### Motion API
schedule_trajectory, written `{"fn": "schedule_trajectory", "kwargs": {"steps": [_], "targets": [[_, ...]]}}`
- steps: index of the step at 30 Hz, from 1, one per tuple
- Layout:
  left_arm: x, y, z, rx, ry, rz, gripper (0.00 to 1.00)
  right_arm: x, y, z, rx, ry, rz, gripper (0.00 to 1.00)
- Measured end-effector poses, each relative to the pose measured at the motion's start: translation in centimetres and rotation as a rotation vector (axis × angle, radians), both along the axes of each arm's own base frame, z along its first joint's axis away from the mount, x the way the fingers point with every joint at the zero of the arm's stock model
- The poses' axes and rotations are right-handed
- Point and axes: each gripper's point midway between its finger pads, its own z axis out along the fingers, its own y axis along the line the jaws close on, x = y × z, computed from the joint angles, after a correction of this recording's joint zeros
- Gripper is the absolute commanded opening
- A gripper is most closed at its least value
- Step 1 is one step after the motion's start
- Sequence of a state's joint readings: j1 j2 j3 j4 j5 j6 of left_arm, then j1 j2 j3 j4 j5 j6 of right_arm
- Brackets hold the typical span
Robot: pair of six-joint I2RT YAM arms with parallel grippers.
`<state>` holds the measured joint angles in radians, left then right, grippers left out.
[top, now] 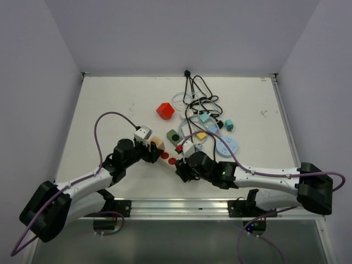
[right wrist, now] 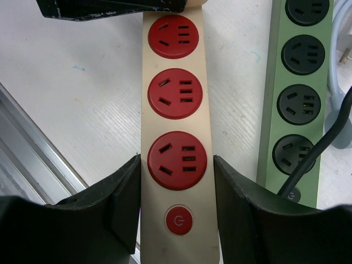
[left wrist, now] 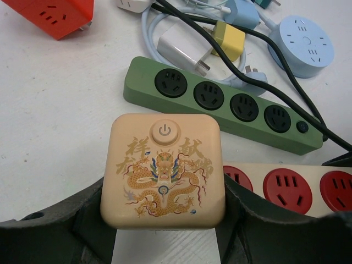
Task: Pull the plug off the socket
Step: Remove the plug from the socket.
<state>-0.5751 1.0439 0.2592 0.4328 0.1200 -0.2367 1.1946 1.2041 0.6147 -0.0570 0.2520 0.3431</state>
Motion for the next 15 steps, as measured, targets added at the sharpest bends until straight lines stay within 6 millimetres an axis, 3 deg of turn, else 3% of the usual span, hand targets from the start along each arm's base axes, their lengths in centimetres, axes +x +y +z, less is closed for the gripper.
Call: {"fn": "schedule_trajectory", "kwargs": {"steps": [15], "targets": [[0.3,0.9,-0.8,-0.018,0.048,0.0,0.0,0.3,1.3,-0.3,-0.002,0.023,-0.007,0.0]]}}
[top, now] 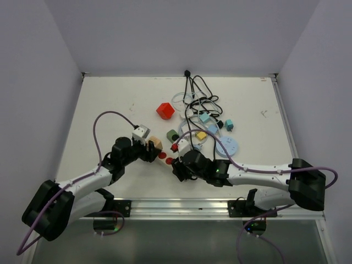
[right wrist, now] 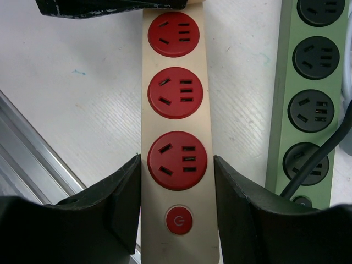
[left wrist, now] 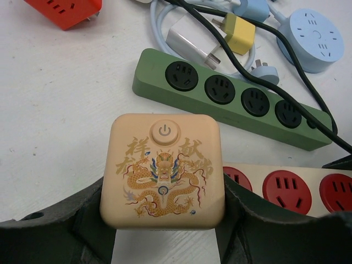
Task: Pull the plug off the socket
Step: Remove the plug from the socket.
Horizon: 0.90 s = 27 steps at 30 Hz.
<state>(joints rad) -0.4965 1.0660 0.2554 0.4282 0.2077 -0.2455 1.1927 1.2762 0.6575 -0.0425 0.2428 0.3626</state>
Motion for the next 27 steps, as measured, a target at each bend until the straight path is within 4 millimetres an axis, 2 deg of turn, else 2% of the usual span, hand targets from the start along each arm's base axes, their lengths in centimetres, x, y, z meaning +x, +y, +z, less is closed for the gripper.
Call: {"fn": "schedule_trajectory", "kwargs": {"steps": [4,9,18,27], "targets": [[0.1,0.1,-0.4,0.041,-0.018,-0.003,0.0,0.0,0.3,-0.7,-0.041,0.028,-0.001,0.0],[-0.2,-1.0,-0.6,0.138,-0.071,-0.032,0.0,-0.6,-0.3,-2.4,-0.111,0.081,0.002,0.0],[-0.2,-1.9,0.0,0.223,-0.142,-0.042,0.0,-0.8,-0.8,-2.8,-0.125,0.109,0.0,0.0],[0.0,-2.0,-0.3,0.223,-0.109,-0.031,0.0,-0.7,-1.1,-3.0,-0.135,0.106,-0.007,0.0]]}}
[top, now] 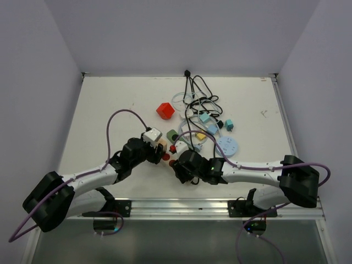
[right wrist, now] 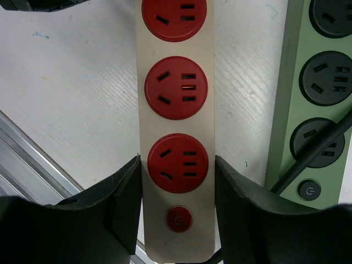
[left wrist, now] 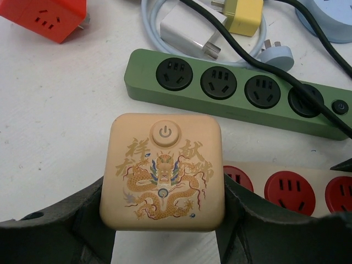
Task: Pull the plug off the socket
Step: Remove the plug from the socket.
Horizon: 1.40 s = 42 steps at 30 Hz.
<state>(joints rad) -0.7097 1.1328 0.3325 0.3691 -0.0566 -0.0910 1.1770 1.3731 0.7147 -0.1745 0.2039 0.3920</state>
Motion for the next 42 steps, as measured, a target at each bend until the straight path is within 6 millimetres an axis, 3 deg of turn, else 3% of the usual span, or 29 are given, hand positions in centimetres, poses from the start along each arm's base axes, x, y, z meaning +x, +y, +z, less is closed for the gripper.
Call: {"fn": "schedule_trajectory", "kwargs": {"steps": [7,13,30,42], "targets": [[0.5,2.3,-1.4,-0.083,0.152,0.044,0.0,0.6,1.5,0.3,0.063,-0.026,0.001,0.0],[0.3,2.4,-2.0,-0.092,0.19,0.038,0.0,0.5,1.7,0.0,0.067,-0.017,0.007,0.0],[-0.5,3.0,-1.3,-0.08,0.085,0.045,0.0,-0.1,2.4,-0.6,0.119,0.048,0.027,0.0],[-1.1,4.2,-0.5,-0.179,0.016,0.116,0.0,-0.6,3.2,0.5,0.222,0.079,0.056,0.0]]}}
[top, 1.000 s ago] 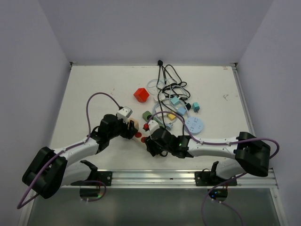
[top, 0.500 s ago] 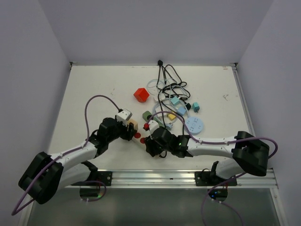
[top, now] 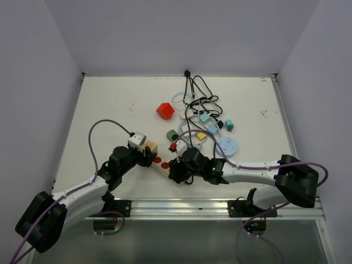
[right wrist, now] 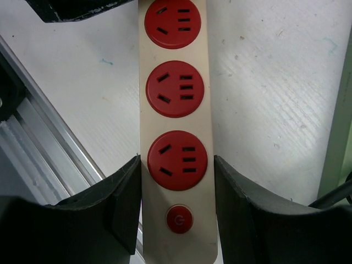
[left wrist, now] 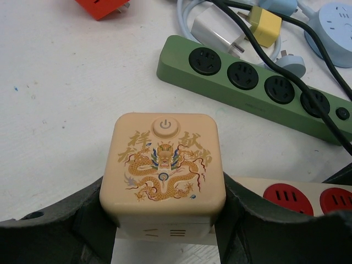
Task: Pull the plug off the socket
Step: Remove the plug from the socket.
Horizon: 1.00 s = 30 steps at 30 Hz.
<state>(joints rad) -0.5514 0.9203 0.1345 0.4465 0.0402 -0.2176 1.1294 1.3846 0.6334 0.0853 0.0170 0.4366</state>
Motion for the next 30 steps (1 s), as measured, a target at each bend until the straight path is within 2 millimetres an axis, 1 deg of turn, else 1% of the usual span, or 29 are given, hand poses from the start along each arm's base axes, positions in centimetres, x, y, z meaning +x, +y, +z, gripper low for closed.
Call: {"fn": "schedule_trajectory", "kwargs": {"steps": [3,7,11,15,22,26,30], "targets": [[0.0,0.0,0.0,0.002,0.003,-0.001,0.0,-0.1,0.1,0.1,-0.04,-0.027,-0.004,0.0],[0.4,-0.1,-0.2,0.042,0.031,-0.005,0.0,0.1,0.3,-0.3,-0.134,-0.075,-0.026,0.0],[0.6,-0.2,-0.6,0.088,0.075,-0.012,0.0,0.5,0.1,-1.2,-0.247,-0.126,-0.058,0.0],[0.9,-0.2,-1.2,0.147,0.117,-0.026,0.0,0.8,0.1,-2.2,-0.318,-0.151,-0.075,0.0],[0.9,-0.6,-1.3,0.182,0.131,-0.048,0.0,0.6,-0.2,-2.2,-0.304,-0.151,-0.074,0.0],[0.9,-0.8,-0.6,0.159,0.097,-0.051,0.0,0.6,-0.5,-1.7,-0.251,-0.13,-0.072,0.0],[0.6,-0.5,0.2,0.112,0.029,-0.039,0.0,0.6,-0.5,-1.4,-0.175,-0.083,-0.055,0.0]]}}
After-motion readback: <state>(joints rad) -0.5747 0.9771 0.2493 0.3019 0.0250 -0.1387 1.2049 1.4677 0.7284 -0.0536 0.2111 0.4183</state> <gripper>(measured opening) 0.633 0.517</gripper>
